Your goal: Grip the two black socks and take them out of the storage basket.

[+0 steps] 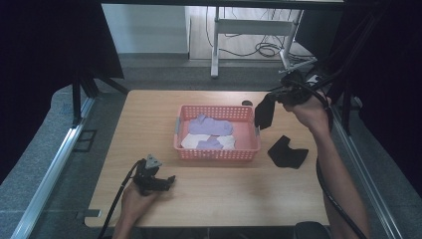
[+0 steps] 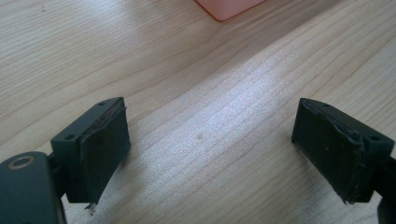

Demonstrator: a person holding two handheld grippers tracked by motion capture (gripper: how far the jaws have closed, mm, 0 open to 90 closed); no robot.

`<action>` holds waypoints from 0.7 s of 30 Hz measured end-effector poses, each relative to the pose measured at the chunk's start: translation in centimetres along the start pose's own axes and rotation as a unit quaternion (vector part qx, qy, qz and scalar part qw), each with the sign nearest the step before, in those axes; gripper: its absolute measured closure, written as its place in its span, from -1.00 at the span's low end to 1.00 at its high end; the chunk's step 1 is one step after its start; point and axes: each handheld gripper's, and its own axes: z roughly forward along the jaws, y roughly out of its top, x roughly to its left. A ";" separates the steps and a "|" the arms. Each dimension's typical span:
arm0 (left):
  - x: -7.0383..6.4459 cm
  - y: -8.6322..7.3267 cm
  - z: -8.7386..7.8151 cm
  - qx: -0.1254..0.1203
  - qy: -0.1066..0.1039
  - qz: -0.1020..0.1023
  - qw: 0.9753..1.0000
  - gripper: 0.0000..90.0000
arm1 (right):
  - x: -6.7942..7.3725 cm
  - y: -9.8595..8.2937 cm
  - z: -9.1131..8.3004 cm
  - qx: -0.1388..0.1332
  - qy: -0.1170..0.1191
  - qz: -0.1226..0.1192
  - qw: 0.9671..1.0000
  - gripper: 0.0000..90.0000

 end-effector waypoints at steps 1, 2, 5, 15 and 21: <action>0.0 0.0 0.0 0.000 0.000 0.000 1.000 -0.76 | -0.3 -0.2 -0.1 0.000 -0.002 0.003 1.000 0.91; 0.0 0.0 0.0 0.000 0.000 0.000 1.000 -0.76 | -0.5 -0.4 -0.1 0.002 -0.004 0.005 1.000 0.91; 0.0 0.0 0.0 0.000 0.000 0.000 1.000 -0.76 | -1.3 -1.2 -0.3 0.006 -0.011 0.014 1.000 0.91; 0.0 0.0 0.0 -0.001 0.000 0.000 1.000 -0.76 | -3.4 -4.7 0.8 0.034 -0.025 0.042 0.998 0.91; 0.0 0.0 0.0 0.001 0.000 0.001 1.000 -0.76 | -4.4 -7.0 2.1 0.056 -0.034 0.058 0.996 0.91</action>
